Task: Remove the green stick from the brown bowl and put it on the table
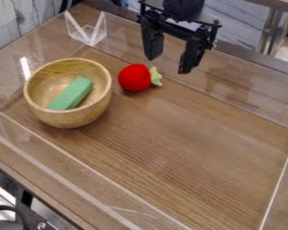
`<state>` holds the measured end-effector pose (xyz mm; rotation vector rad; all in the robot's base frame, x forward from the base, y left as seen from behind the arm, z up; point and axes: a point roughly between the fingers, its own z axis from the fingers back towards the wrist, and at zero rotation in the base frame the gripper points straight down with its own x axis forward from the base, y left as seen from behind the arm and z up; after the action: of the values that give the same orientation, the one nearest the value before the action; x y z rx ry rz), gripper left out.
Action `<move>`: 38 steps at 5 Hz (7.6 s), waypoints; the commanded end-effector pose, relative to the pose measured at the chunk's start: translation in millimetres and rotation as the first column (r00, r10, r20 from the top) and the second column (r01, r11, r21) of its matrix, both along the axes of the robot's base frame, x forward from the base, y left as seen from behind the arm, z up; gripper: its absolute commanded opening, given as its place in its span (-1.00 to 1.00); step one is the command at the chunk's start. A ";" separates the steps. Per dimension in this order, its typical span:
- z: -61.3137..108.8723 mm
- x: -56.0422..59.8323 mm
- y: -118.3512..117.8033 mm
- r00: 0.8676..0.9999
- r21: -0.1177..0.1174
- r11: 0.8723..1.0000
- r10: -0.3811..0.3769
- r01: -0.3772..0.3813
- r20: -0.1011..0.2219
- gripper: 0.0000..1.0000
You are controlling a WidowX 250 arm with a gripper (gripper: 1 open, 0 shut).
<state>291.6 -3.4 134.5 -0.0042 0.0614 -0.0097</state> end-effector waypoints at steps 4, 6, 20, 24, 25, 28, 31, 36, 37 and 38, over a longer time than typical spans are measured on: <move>-2.8 -52.0 79.9 0.995 -0.030 0.998 0.056 -0.053 0.082 1.00; -15.1 -57.9 119.9 0.990 -0.039 0.997 0.070 -0.066 0.122 1.00; -89.1 -28.1 149.0 0.930 -0.140 0.925 0.363 -0.354 0.052 1.00; -15.2 -22.6 147.3 0.939 -0.147 0.946 0.310 -0.289 0.151 -1.00; 3.6 -11.3 113.0 0.943 -0.164 0.953 0.284 -0.256 0.176 -1.00; -28.7 -3.8 -31.3 0.987 -0.133 0.991 0.012 0.010 0.163 -1.00; -61.8 -22.0 -52.5 0.986 -0.109 0.988 -0.099 0.114 0.134 -1.00; -79.8 -27.9 -65.5 0.988 -0.066 0.994 -0.075 0.085 0.133 -1.00; -82.8 -26.1 -63.4 0.990 -0.055 0.997 -0.045 0.052 0.132 -1.00; -90.9 -24.8 -46.4 0.991 -0.046 0.999 -0.018 0.025 0.132 -1.00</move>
<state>261.1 -50.7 35.3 -0.0475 -0.0354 -0.0312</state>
